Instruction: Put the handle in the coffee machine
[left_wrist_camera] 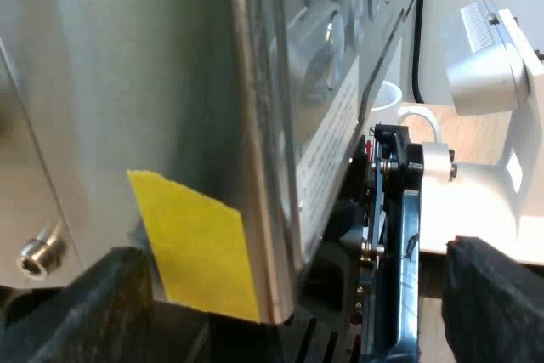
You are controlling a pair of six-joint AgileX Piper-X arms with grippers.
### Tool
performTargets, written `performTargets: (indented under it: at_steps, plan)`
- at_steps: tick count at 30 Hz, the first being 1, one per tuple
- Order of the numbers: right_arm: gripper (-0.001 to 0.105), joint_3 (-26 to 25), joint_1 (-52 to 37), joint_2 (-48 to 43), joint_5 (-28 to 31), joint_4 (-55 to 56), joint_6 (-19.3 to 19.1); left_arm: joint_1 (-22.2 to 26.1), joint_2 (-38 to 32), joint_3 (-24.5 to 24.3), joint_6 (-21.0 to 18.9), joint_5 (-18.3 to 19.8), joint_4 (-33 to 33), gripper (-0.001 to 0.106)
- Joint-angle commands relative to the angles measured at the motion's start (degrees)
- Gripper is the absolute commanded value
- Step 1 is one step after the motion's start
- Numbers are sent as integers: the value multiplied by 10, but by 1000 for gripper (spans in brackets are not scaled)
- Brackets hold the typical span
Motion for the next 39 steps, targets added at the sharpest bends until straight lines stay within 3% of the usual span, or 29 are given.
performTargets:
  at_steps: [1, 8, 10, 12, 16, 19, 22, 25, 28, 31, 33, 36, 39]
  plan:
    - [40, -10, -4, -18, 3, -66, 0, 8, -3, -6, -1, 26, -6, 71]
    - [40, -10, -4, -18, 3, -69, 0, 47, -4, -32, -19, 27, -6, 64]
    - [40, -10, -4, -18, 3, -69, 0, 60, -4, -45, -59, 30, -6, 54]
    - [40, -10, -4, -18, 3, -69, 0, 72, -4, -66, -115, 29, -6, 32]
    - [40, -10, -4, -18, 3, -69, 0, 73, -13, -91, -164, 23, -6, 0]
    - [40, -10, -4, -18, 3, -69, 0, 73, -23, -114, -182, 23, -6, 0]
    - [40, -10, -4, -18, 3, -69, 0, 73, -25, -140, -236, 13, -3, 0]
    - [40, -10, -4, -18, 3, -69, 0, 73, -25, -172, -242, 8, 31, 0]
    - [40, -10, -4, -18, 3, -69, 0, 73, -31, -203, -236, -44, 77, 0]
    - [40, -10, -4, -18, 3, -69, 0, 73, -44, -226, -193, -114, 127, 0]
    - [40, -10, -4, -18, 3, -69, 0, 71, -51, -243, -146, -157, 182, 0]
    - [40, -10, -4, -18, 3, -69, 0, 68, -56, -270, -11, -265, 314, 0]
    - [40, -10, -4, -18, 3, -69, 0, 68, -56, -276, 51, -307, 392, 0]
